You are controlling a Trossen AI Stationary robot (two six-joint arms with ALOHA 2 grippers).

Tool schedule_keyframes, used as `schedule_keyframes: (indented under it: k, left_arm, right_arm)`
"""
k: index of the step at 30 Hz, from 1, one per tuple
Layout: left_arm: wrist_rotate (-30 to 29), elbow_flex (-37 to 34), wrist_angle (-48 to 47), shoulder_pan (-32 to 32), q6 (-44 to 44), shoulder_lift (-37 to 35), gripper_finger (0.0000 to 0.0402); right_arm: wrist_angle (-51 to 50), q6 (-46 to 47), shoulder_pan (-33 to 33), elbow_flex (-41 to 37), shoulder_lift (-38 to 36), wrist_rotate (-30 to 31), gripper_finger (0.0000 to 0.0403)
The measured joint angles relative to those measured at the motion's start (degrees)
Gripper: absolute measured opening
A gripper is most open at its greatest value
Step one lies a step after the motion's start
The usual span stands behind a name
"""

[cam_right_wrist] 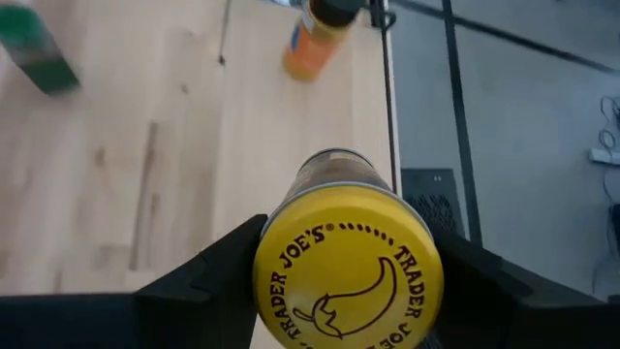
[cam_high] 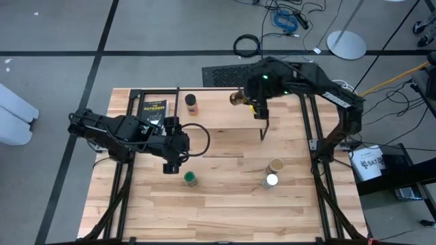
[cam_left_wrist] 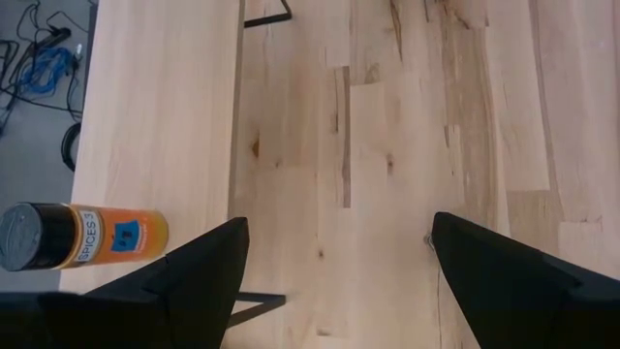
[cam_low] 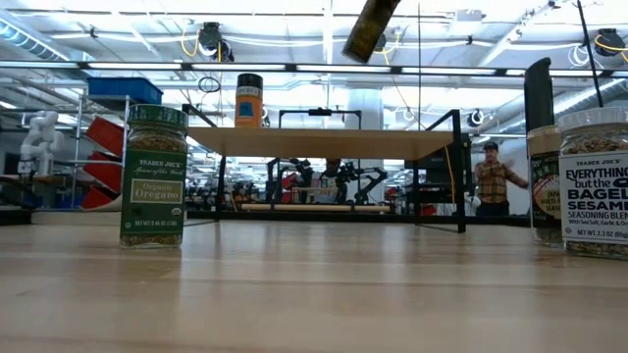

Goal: Shelf spices
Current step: Put the yellow seasoning bottle on the shelf

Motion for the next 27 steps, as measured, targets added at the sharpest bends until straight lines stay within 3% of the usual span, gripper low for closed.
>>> schedule_keyframes:
  k: [15,27]
  left_arm:
    - [-1.1,0.0,0.8,0.0,1.2,0.0,0.0336]
    - [-1.1,0.0,2.7,0.0,2.0,0.0,0.0336]
  right_arm:
    - [-7.0,-7.8,-9.7,0.0,10.0,-11.2,0.0228]
    - [-8.9,-8.3,-11.8,0.0,14.3,-12.0,0.0228]
